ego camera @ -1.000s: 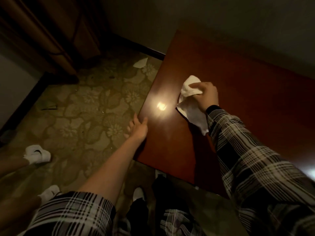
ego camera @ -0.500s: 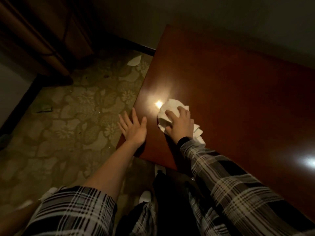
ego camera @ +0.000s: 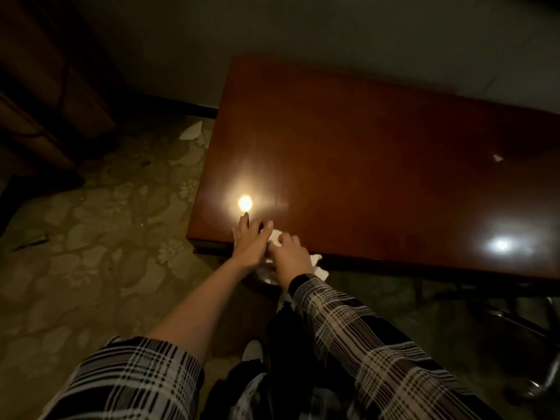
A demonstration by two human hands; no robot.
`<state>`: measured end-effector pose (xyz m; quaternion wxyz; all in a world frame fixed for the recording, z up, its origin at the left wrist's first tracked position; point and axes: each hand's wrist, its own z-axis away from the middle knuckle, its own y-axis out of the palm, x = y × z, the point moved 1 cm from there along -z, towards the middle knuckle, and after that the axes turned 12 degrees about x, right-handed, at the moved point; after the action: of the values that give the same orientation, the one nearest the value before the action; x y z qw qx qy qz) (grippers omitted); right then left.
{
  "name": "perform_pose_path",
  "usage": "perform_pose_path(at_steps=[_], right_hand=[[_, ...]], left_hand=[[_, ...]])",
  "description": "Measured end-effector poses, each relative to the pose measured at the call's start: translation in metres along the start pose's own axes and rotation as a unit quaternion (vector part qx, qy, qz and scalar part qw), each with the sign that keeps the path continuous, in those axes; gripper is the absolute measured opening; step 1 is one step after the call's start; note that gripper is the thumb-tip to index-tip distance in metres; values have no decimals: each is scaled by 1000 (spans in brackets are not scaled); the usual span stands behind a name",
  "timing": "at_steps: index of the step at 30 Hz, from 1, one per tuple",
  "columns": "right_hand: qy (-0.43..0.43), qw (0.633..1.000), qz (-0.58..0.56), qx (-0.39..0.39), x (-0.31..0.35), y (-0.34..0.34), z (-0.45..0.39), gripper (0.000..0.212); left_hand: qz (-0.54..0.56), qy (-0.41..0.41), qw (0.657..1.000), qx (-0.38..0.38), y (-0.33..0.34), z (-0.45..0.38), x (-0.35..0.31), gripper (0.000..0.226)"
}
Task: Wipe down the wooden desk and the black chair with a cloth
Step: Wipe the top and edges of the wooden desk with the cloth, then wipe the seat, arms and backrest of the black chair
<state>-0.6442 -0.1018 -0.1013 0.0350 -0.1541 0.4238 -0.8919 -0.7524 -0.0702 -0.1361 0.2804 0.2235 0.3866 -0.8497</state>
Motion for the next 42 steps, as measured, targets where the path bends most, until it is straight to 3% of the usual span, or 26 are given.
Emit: perform_pose_path(at_steps=[2,4,7,10,13,17,23,27,32,36,42], right_hand=[[10,1000,-11,14,-14,-6,19,44],[33,998,-51,1,-37,-16,41,43],[90,988,-103,-64,-80,-40,79,42],[141,968,-156,-135,-128,-67,123,43],[177,932,-238,-209,-176,-90,175,46],[212,863,-344,-303,-242,-105,247,48],[248,767,-438,-398,-348,-91,351,49],[271,715,-470,-440,-417,-66,413,52],[312,659,-493,-474,-488,-29,474,51],[341,606,-509,-508,-538,-13,510,50],[370,562,-513,-533,-610,-2,545,49]], left_hand=[[15,42,999,27,8,10,-23,48],[107,71,990,53,15,20,-48,45],[180,105,975,77,27,25,-92,48],[221,170,949,149,47,28,-147,41],[220,242,919,221,76,33,-214,27],[202,312,883,287,126,53,-312,29],[194,343,832,391,231,86,-432,28],[126,336,838,412,309,99,-488,34],[-71,360,849,380,391,100,-538,27],[-158,335,832,412,438,103,-575,27],[-236,333,807,428,509,83,-637,25]])
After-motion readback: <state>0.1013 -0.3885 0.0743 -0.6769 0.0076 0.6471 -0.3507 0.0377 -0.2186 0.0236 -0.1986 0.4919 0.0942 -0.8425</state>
